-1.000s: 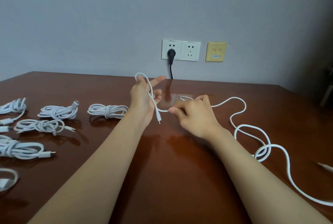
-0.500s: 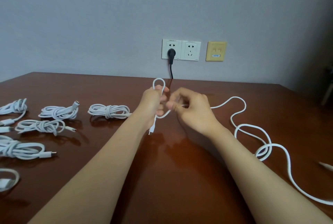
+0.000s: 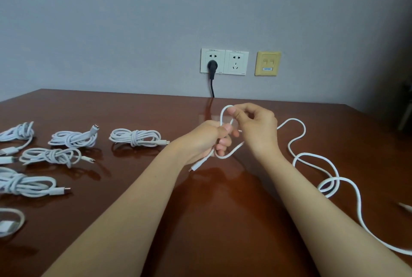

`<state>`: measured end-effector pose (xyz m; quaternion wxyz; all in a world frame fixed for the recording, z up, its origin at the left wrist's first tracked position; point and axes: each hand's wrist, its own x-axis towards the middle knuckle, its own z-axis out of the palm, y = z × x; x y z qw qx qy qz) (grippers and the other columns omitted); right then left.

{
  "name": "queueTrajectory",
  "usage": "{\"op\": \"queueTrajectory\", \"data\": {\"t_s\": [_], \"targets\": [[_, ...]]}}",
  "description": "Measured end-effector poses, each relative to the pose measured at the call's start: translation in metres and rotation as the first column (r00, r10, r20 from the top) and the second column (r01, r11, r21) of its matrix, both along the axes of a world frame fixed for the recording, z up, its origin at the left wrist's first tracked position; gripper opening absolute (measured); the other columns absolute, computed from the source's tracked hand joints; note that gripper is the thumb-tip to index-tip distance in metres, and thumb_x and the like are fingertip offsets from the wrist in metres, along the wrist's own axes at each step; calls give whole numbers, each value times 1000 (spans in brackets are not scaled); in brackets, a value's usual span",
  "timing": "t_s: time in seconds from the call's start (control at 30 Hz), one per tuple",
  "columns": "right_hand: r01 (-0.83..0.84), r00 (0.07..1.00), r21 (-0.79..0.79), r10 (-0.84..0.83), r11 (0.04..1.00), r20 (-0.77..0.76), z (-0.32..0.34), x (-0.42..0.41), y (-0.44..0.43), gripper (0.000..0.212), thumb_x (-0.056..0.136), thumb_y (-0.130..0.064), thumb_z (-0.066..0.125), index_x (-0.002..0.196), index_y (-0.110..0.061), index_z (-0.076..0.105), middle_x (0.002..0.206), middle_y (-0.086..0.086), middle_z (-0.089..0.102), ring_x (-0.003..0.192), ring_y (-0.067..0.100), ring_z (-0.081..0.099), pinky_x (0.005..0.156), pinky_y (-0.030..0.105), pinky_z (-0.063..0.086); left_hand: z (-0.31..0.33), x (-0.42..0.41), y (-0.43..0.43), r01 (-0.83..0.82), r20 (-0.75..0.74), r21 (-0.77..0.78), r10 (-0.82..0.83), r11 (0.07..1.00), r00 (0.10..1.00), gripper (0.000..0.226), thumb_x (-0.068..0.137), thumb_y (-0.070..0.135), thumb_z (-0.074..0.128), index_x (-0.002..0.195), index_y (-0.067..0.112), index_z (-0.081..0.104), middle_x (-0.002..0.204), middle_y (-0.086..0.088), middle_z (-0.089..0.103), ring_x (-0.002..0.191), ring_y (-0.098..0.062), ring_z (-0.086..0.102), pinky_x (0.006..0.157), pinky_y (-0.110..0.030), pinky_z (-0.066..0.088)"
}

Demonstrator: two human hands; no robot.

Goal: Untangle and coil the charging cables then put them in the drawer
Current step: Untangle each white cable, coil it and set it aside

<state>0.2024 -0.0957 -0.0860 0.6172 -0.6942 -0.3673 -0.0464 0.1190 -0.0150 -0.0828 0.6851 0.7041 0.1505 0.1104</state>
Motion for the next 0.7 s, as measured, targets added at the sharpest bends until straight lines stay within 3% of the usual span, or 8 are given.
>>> {"op": "queueTrajectory", "data": {"t_s": [0.13, 0.2, 0.27, 0.33, 0.47, 0.57, 0.7], "targets": [[2, 1000, 25, -3, 1000, 27, 2, 0, 0, 21, 86, -24, 64, 68, -34, 63, 66, 0, 63, 58, 7, 49, 60, 20, 42, -1, 1, -3, -10, 15, -41, 10, 999, 1000, 37, 103, 15, 26, 70, 10, 42, 42, 7, 30, 36, -5, 25, 38, -14, 29], [-22, 999, 8, 22, 1000, 49, 2, 1, 2, 19, 88, -26, 61, 72, -36, 61, 61, -6, 62, 61, 11, 54, 68, 28, 47, 1, 3, -5, -66, 68, -73, 71, 995, 995, 38, 102, 9, 24, 67, 12, 39, 42, 8, 27, 34, -4, 20, 36, -14, 21], [-26, 993, -67, 34, 997, 117, -2, 3, 2, 12, 87, -29, 57, 77, -36, 59, 60, -8, 62, 64, 18, 57, 71, 36, 49, 4, 3, -1, -147, 145, -158, 170, 976, 975, 37, 96, -1, 21, 67, 13, 39, 38, 10, 27, 31, -2, 18, 31, -13, 16], [-23, 973, -173, 62, 985, 224, -5, 3, 0, 10, 88, -28, 55, 82, -35, 57, 63, -1, 63, 66, 24, 58, 71, 35, 46, 8, 1, 8, -218, 225, -294, 289, 931, 930, 37, 92, -5, 18, 67, 14, 38, 35, 10, 27, 28, -1, 18, 28, -12, 14], [-102, 950, -287, 179, 952, 257, -9, 3, -4, 32, 88, -32, 54, 56, -28, 52, 53, 6, 51, 58, 23, 49, 63, 34, 41, 14, -9, 31, -303, 271, -471, 463, 829, 844, 40, 102, 10, 17, 68, 16, 36, 35, 11, 26, 27, -1, 16, 28, -13, 11], [-124, 948, -324, 208, 938, 242, -2, 7, -9, 41, 86, -23, 58, 48, -19, 44, 50, -4, 37, 55, 12, 35, 56, 27, 30, 16, -10, 36, -440, 208, -378, 538, 814, 817, 40, 103, 14, 21, 67, 17, 37, 33, 11, 26, 25, -2, 16, 28, -14, 12], [-297, 948, -106, 307, 949, 86, 16, 6, -14, 33, 81, -20, 59, 51, -17, 47, 48, -4, 38, 44, 1, 30, 49, 16, 25, 14, -4, 27, -575, 89, -11, 574, 818, 814, 36, 100, 13, 30, 66, 16, 43, 33, 9, 35, 30, -8, 30, 32, -12, 20]]}}
